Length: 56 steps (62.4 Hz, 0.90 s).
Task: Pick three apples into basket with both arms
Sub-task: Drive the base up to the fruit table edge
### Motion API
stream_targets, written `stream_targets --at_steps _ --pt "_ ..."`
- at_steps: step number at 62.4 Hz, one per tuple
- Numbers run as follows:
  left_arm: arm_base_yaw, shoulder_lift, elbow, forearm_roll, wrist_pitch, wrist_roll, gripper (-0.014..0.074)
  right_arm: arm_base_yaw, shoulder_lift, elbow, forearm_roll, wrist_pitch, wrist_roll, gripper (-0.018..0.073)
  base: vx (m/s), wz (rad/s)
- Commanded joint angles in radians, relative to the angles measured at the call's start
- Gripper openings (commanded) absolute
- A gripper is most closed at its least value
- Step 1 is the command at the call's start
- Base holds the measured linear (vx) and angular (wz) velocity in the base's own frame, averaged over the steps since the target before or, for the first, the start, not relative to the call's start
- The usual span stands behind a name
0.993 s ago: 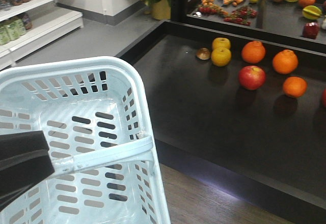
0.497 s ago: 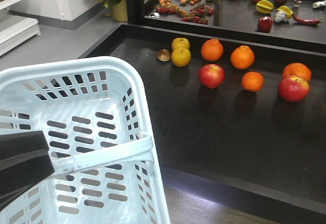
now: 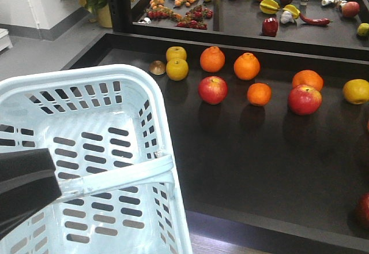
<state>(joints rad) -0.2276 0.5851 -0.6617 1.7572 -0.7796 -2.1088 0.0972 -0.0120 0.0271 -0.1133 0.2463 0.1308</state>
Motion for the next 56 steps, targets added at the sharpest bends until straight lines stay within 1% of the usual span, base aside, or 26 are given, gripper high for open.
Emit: stream_targets --at_steps 1,56 --pt "-0.003 0.000 -0.028 0.019 0.035 -0.019 -0.0006 0.001 -0.012 0.014 -0.010 -0.073 -0.008 -0.0005 0.08 -0.14" --pt "-0.003 0.000 -0.028 0.019 0.035 -0.019 -0.0006 0.001 -0.012 0.014 -0.010 -0.073 -0.008 -0.0005 0.11 -0.14"
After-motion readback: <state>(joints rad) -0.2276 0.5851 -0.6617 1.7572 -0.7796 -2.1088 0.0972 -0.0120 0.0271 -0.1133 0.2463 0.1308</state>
